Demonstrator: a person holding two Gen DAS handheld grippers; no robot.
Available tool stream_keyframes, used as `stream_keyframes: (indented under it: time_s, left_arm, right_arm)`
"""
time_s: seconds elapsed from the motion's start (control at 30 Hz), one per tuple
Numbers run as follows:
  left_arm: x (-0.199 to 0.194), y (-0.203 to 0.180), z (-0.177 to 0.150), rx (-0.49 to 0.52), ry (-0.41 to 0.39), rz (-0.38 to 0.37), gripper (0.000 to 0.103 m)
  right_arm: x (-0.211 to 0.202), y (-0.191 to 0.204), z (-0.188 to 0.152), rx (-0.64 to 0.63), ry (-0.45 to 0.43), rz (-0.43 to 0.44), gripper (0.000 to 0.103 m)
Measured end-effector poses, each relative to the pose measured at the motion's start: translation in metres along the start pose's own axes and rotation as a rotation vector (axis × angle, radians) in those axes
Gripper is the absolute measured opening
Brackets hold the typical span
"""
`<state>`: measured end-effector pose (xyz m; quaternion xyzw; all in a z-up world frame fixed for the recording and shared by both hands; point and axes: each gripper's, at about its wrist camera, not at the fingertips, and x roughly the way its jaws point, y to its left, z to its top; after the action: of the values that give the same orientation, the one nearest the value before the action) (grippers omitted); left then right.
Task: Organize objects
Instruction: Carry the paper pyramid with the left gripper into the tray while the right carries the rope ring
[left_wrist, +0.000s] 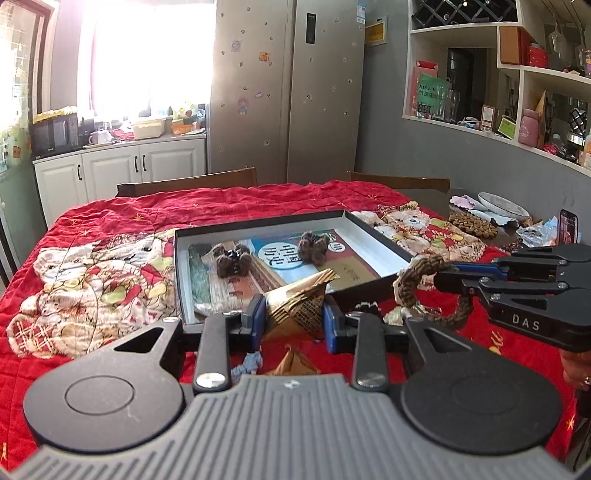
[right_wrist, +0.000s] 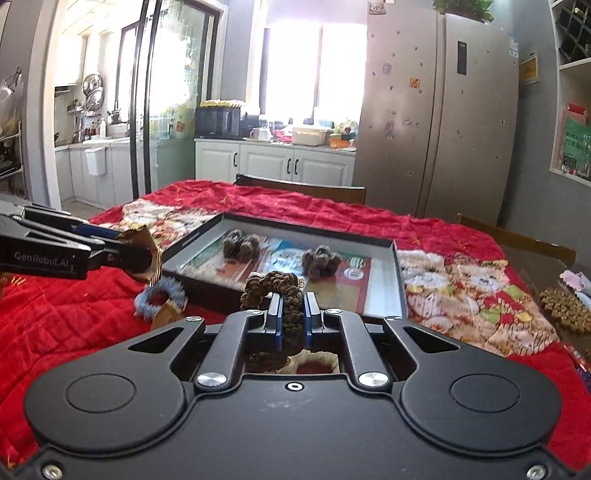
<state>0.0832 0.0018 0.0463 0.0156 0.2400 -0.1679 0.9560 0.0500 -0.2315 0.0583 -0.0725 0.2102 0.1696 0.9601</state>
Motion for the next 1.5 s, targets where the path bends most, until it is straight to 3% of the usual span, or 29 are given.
stream_keyframes:
  time_s: [0.47, 0.9, 1.5]
  left_arm:
    - [0.031, 0.001, 0.038, -0.007, -0.02, -0.002, 0.035]
    - [0.075, 0.003, 0.071, -0.021, -0.023, 0.031, 0.035]
    - [0.165, 0.017, 0.078, -0.082, 0.05, 0.084, 0.035]
  right_arm:
    - [0.028, -0.023, 0.049, 0.007, -0.052, -0.077, 0.011]
    - [0.091, -0.041, 0.086, 0.053, -0.026, -0.096, 0.011]
    - [0.194, -0.09, 0.078, 0.23, 0.062, -0.129, 0.011]
